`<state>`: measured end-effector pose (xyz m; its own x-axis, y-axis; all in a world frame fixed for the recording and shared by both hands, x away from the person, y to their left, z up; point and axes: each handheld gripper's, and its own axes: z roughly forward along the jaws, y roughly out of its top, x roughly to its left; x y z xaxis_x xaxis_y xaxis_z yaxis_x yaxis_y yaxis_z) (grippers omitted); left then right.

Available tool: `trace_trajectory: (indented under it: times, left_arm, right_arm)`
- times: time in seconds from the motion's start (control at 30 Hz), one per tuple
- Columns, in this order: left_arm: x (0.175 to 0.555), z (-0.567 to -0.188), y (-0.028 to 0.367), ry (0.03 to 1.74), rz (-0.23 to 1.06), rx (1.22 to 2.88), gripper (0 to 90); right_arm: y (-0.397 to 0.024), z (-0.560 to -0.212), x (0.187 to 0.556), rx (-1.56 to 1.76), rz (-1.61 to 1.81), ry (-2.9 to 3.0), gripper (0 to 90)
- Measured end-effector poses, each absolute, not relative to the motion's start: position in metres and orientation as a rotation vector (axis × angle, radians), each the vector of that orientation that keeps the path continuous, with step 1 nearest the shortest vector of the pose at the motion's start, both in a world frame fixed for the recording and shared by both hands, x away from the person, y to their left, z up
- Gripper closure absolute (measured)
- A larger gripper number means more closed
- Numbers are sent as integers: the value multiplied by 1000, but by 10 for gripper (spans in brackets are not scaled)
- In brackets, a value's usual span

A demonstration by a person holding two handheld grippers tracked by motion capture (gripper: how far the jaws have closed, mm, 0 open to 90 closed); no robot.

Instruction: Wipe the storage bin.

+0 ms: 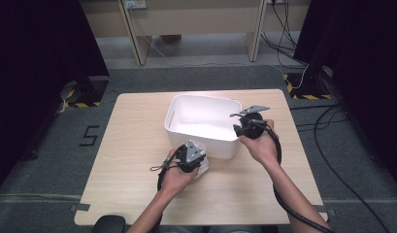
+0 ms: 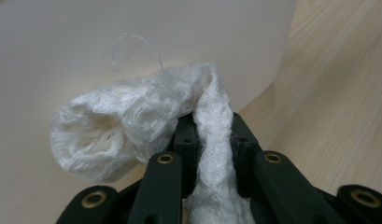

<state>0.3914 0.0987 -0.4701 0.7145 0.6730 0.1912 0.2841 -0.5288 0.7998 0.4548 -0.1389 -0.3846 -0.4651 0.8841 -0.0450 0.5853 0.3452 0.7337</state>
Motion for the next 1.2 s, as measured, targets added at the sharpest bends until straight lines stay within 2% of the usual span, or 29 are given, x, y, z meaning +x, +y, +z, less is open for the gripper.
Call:
trace_trajectory:
  times: [1.2]
  left_arm:
    - [396, -484, 93, 737, 592, 2179, 775]
  right_arm:
    - [-138, -385, 455, 1283, 921, 2172, 647]
